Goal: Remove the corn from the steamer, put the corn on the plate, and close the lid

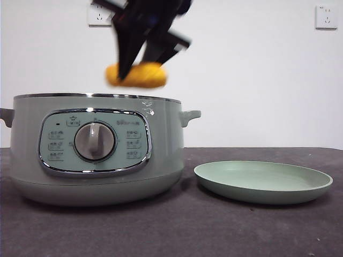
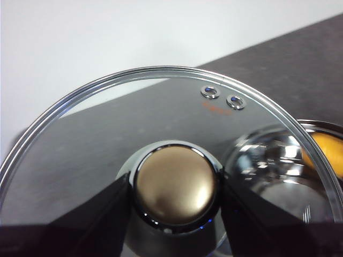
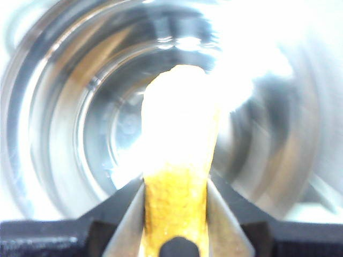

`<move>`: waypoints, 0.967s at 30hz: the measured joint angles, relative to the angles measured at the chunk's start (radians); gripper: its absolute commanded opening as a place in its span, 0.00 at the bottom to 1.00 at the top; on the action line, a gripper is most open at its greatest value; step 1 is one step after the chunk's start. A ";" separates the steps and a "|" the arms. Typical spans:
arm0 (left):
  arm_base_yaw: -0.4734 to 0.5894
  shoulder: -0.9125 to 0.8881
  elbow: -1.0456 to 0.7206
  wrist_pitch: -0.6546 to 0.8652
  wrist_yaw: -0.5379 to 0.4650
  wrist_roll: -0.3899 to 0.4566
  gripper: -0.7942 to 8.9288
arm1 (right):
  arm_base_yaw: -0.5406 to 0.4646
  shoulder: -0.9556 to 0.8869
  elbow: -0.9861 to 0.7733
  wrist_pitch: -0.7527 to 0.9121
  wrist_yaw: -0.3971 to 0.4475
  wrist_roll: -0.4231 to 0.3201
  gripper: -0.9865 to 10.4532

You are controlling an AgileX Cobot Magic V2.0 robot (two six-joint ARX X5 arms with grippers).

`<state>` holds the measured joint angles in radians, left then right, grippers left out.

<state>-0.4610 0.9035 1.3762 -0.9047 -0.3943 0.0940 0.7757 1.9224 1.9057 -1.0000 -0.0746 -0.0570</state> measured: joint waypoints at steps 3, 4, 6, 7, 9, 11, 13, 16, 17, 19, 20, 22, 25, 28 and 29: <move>0.000 0.023 0.000 0.015 0.062 0.000 0.07 | -0.030 -0.060 0.000 -0.076 0.000 0.000 0.07; 0.000 0.031 0.000 0.023 0.077 0.000 0.07 | -0.039 -0.076 0.000 -0.096 0.000 0.000 0.07; 0.000 0.051 0.000 0.039 0.105 -0.001 0.07 | -0.062 -0.115 0.000 -0.139 0.004 0.000 0.07; 0.000 0.059 0.000 0.046 0.118 -0.001 0.07 | -0.072 -0.132 0.000 -0.157 0.005 0.000 0.07; 0.000 0.077 0.000 0.061 0.149 -0.008 0.07 | -0.093 -0.168 0.000 -0.203 0.006 0.000 0.07; 0.000 0.092 0.000 0.074 0.185 -0.010 0.07 | -0.117 -0.193 0.000 -0.246 0.006 0.000 0.07; 0.000 0.106 0.000 0.089 0.216 -0.014 0.07 | -0.143 -0.204 0.000 -0.290 0.014 0.000 0.07; -0.002 0.129 0.000 0.108 0.243 -0.016 0.07 | -0.193 -0.201 0.000 -0.354 0.049 0.000 0.07; -0.002 0.138 0.000 0.112 0.254 -0.017 0.07 | -0.220 -0.198 0.000 -0.356 0.053 0.000 0.07; -0.002 0.148 0.000 0.117 0.266 -0.021 0.07 | -0.257 -0.197 -0.002 -0.356 0.052 0.000 0.07; -0.002 0.152 0.000 0.121 0.274 -0.025 0.07 | -0.278 -0.196 -0.005 -0.356 0.053 0.002 0.07; -0.002 0.158 0.000 0.132 0.291 -0.031 0.07 | -0.310 -0.197 -0.021 -0.356 0.056 0.009 0.07; -0.003 0.166 0.000 0.154 0.303 -0.035 0.07 | -0.339 -0.197 -0.076 -0.356 0.056 0.012 0.07; -0.003 0.170 0.000 0.163 0.301 -0.035 0.07 | -0.352 -0.197 -0.168 -0.316 0.056 0.014 0.07; -0.003 0.171 0.000 0.164 0.301 -0.035 0.07 | -0.354 -0.197 -0.204 -0.290 0.056 0.016 0.07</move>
<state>-0.4641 1.0744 1.3762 -0.7410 -0.0937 0.0586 0.4217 1.7256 1.7020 -1.2903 -0.0181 -0.0410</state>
